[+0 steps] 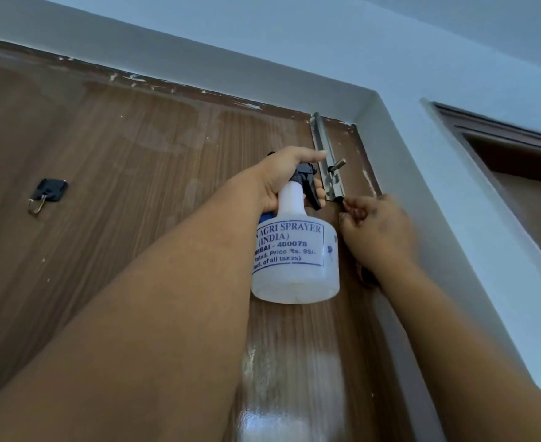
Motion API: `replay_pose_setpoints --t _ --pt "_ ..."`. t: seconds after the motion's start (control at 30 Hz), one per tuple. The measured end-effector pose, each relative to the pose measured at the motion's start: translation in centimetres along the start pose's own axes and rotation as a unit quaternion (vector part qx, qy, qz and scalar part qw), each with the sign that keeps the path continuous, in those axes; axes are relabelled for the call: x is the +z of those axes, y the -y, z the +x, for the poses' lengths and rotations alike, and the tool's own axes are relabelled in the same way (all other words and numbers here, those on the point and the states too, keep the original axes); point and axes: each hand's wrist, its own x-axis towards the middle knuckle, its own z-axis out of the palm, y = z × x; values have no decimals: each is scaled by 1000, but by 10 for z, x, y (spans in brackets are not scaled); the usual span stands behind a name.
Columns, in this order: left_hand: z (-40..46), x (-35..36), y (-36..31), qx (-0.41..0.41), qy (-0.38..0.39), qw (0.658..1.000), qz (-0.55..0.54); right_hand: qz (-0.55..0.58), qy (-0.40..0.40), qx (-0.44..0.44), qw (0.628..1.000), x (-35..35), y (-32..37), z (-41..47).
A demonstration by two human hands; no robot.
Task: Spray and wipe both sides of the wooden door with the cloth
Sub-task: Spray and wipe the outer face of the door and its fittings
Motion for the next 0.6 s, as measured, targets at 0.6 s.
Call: replay_pose_setpoints --t 0.6 --pt "-9 0 2 -27 44 999 -15 22 -19 -242 970 -11 0 -121"
